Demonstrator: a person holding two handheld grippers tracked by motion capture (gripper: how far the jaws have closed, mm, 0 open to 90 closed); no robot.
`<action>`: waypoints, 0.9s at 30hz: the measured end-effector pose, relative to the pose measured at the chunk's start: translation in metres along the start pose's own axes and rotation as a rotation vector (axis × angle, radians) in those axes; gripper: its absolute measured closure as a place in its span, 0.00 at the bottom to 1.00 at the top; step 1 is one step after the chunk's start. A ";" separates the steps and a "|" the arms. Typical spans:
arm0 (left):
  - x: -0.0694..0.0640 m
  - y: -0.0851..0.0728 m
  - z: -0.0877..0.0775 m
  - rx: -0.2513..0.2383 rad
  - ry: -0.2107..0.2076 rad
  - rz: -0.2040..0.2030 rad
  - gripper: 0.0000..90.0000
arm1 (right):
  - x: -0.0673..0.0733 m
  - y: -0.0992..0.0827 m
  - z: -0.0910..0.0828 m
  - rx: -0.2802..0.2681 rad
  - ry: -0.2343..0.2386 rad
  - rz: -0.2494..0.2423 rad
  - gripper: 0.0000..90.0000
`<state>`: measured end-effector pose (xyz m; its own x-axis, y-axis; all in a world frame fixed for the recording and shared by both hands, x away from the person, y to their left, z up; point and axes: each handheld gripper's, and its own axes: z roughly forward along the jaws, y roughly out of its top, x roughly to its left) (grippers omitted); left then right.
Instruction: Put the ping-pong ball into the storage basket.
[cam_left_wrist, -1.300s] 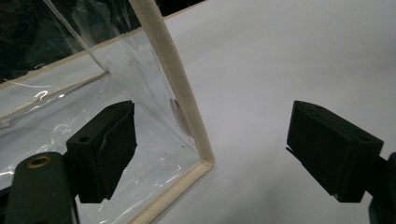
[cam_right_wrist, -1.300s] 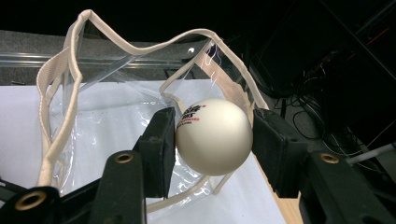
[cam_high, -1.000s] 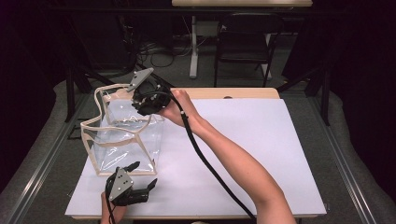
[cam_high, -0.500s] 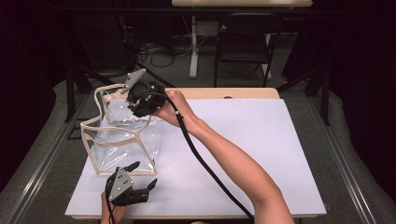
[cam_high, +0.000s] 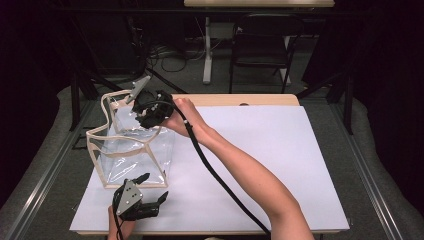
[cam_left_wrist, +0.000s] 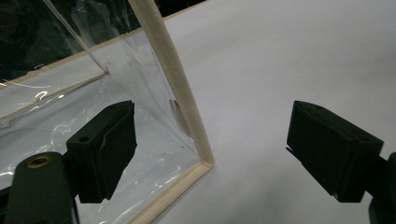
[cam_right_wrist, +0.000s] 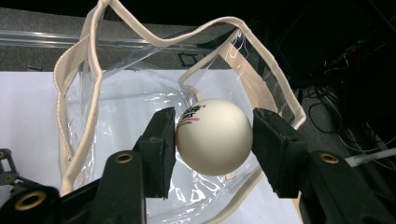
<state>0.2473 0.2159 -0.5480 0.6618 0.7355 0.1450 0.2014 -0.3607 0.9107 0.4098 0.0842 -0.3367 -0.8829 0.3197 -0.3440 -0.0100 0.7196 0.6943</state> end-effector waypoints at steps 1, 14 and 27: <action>0.000 0.000 0.000 0.001 0.000 0.000 0.18 | 0.000 0.000 0.001 0.002 0.001 0.000 0.57; 0.000 0.000 0.000 -0.003 -0.004 0.000 0.18 | 0.004 0.000 0.009 0.042 0.026 -0.008 0.57; 0.000 0.000 0.000 -0.001 -0.001 0.002 0.18 | 0.005 -0.003 0.015 0.084 0.050 -0.003 0.56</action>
<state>0.2470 0.2157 -0.5479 0.6631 0.7341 0.1459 0.1995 -0.3612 0.9109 0.4122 0.0924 -0.3500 -0.9054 0.2874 -0.3125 0.0246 0.7704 0.6371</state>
